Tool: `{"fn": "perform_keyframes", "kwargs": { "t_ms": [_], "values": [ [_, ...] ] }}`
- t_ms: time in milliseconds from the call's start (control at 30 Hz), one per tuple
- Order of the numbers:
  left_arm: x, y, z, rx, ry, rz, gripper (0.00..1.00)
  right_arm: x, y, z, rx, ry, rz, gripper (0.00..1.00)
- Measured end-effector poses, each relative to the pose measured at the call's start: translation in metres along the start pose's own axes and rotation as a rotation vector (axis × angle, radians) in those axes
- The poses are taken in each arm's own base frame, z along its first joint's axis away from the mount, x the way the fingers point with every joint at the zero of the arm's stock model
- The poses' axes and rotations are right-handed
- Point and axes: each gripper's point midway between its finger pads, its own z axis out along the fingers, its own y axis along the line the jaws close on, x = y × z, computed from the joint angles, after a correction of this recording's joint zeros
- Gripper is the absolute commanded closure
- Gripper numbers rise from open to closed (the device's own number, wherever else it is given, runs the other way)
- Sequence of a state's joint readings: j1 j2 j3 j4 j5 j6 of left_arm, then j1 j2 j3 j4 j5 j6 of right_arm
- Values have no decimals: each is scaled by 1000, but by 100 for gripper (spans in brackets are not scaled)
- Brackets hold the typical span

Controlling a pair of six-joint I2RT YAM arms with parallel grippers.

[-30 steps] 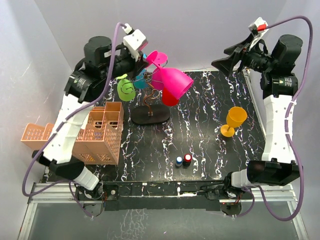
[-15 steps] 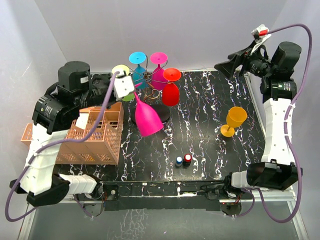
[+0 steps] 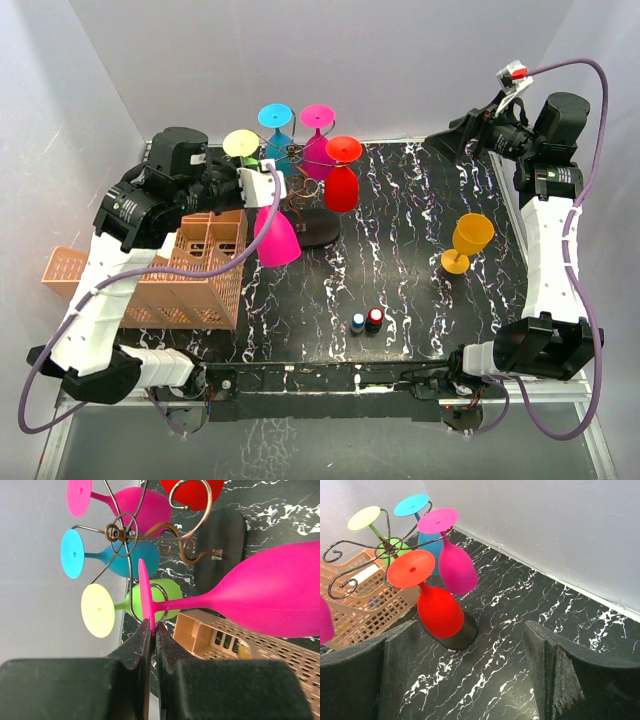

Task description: Place the wine glass upside down on the wine glass rack

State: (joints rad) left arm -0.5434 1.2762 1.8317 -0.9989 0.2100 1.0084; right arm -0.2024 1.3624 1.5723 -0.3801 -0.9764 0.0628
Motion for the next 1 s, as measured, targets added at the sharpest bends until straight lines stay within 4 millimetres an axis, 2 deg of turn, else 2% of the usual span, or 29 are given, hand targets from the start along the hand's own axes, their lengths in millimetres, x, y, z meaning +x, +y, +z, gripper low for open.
{"fn": "perform_keyframes", "kwargs": {
  "t_ms": [433, 767, 1000],
  "values": [
    [-8, 25, 25, -33, -21, 50, 100, 4, 5, -1, -22, -2, 8, 10],
    [-3, 41, 32, -96, 15, 70, 100, -3, 16, -6, -38, -16, -15, 10],
    [9, 43, 49, -101, 60, 64, 100, 5, 16, -6, -38, -6, -4, 10]
  ]
}}
